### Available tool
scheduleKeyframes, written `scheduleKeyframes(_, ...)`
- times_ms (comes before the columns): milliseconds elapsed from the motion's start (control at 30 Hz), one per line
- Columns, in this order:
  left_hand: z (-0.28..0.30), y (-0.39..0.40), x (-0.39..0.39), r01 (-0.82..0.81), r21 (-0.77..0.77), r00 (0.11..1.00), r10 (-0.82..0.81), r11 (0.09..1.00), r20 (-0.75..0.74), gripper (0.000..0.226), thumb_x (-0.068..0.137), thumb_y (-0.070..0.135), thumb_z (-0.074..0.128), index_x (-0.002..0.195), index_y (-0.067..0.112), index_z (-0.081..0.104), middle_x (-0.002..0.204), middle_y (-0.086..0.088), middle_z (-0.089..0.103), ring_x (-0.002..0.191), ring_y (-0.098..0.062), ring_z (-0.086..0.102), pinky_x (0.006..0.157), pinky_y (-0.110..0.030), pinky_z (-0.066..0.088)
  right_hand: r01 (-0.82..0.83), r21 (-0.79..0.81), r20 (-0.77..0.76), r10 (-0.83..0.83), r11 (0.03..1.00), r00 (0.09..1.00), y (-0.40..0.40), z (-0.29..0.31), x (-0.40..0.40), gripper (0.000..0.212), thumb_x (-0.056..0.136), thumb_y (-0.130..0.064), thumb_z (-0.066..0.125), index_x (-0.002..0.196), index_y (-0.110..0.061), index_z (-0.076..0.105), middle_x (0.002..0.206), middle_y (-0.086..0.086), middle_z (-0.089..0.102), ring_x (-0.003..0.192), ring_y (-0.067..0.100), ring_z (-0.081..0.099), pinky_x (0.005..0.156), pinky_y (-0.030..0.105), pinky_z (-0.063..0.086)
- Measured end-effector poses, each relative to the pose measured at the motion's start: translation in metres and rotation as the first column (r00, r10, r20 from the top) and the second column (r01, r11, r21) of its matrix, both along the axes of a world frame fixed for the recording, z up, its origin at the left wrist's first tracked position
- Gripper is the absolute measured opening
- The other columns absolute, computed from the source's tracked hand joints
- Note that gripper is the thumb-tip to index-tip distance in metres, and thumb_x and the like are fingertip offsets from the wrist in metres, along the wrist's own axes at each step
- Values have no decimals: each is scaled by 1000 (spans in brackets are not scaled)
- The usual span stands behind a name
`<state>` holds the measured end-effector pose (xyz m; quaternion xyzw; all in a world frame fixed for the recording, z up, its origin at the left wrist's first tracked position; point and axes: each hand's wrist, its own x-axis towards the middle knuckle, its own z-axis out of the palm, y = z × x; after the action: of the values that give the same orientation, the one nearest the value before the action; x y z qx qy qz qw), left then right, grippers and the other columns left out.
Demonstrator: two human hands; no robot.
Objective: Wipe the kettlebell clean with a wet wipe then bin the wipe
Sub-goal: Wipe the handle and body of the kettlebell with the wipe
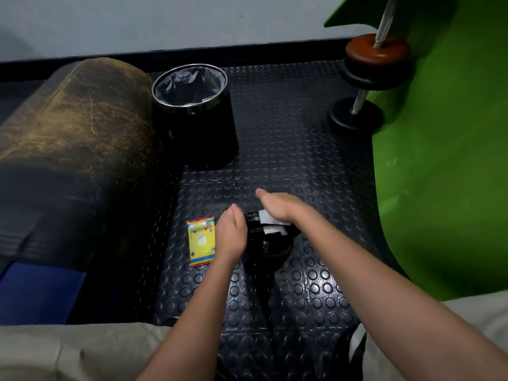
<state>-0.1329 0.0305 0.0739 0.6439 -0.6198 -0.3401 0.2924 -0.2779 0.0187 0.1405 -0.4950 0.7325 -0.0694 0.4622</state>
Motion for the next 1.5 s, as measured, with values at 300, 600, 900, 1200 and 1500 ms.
scheduleKeyframes(300, 0, 1, 1, 3, 2, 1000, -3, 1000, -23, 43, 107, 31, 24, 69, 15, 37, 69, 1, 46, 68, -17, 42, 61, -36, 33, -193, -160, -162, 167, 968, 973, 7, -7, 12, 68, 106, -51, 15, 81, -14, 65, 98, 11, 68, 105, 31, 59, 91, 40, 38)
scheduleKeyframes(600, 1, 3, -1, 34, -29, 999, -34, 999, -2, 44, 107, 31, 23, 66, 19, 31, 64, 2, 40, 62, -14, 36, 58, -35, 30, -116, -670, -304, -128, 733, 944, 52, -54, -6, 63, 109, -35, 30, 47, -27, 34, 45, -8, 41, 58, 14, 49, 109, 41, 35)
scheduleKeyframes(900, 0, 7, -3, -2, -35, 1000, 2, 999, 17, 46, 108, 26, 24, 63, 19, 30, 63, 4, 40, 62, -15, 36, 61, -34, 27, 536, -665, 111, -640, 520, 760, 70, -75, 23, 50, 109, -35, 24, 103, -12, 69, 103, -1, 67, 104, 19, 54, 95, 36, 33)
scheduleKeyframes(1200, 1, 12, -4, -21, -55, 999, 23, 998, 23, 44, 106, 20, 28, 62, 20, 29, 61, 4, 39, 64, -20, 36, 62, -35, 27, 910, -279, 377, -837, 305, 396, 40, -45, 60, 57, 109, -28, 33, 159, -4, 22, 169, 15, 6, 152, 36, 18, 121, 46, 22)
scheduleKeyframes(1500, 7, 13, -2, -36, -13, 999, 36, 999, 30, 42, 103, 13, 30, 61, 18, 27, 62, 2, 38, 65, -19, 34, 61, -35, 25, 941, 324, 446, -893, 101, -57, 13, 4, 41, 51, 92, -32, 41, 137, -8, 45, 140, 13, 52, 118, 36, 56, 100, 48, 50)
